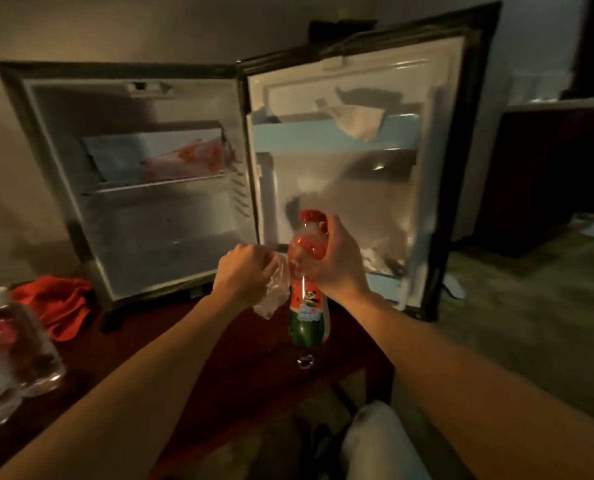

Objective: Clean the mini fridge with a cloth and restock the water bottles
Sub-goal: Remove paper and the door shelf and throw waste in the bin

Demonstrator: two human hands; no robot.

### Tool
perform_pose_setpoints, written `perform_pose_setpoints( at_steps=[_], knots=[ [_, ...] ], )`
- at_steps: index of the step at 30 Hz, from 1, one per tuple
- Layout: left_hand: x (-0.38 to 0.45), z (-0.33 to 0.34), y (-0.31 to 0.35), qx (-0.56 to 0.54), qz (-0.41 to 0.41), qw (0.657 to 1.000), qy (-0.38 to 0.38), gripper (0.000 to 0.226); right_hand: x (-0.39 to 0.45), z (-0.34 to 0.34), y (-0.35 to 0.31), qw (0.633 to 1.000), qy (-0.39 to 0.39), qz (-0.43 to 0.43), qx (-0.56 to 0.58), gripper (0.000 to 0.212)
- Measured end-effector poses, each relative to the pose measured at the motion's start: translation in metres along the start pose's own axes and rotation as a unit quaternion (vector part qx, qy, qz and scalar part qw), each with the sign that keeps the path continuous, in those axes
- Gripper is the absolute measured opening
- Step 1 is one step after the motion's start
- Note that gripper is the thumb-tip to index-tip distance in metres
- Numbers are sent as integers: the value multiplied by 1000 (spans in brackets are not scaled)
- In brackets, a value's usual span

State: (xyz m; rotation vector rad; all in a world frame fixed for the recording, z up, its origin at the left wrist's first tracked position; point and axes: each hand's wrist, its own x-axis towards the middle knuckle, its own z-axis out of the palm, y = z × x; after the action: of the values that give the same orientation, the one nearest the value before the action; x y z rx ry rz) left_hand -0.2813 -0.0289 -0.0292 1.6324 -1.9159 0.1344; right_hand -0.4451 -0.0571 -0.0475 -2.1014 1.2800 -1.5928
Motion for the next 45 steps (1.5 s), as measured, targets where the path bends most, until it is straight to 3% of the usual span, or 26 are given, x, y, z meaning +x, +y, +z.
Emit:
perform_pose_setpoints(
  at_steps=[2,7,15,28,34,37,42,45],
  knots=[
    [3,18,26,-33,37,999,-14,36,-12,-33,13,999,18,28,-24,46],
    [-4,66,96,-148,161,975,-38,66,-44,-104,39,993,47,36,-104,51],
    [-43,151,196,-219,226,945,-93,33,-117,-195,118,969,105,133,-178,49],
    [-80,341,302,-238,181,912,-281,19,-227,-281,249,919,142,315,-192,54],
    [-87,421,318,-276,94,883,-368,20,-267,-300,322,869,199,417,-176,58],
    [-89,454,324,-241,86,875,-411,16,-280,-307,356,842,212,467,-167,59],
    [-89,505,331,-193,63,855,-478,39,-291,-314,411,820,211,515,-136,60],
    [-86,534,329,-170,48,845,-504,57,-296,-315,443,794,186,562,-136,78]
  ],
)
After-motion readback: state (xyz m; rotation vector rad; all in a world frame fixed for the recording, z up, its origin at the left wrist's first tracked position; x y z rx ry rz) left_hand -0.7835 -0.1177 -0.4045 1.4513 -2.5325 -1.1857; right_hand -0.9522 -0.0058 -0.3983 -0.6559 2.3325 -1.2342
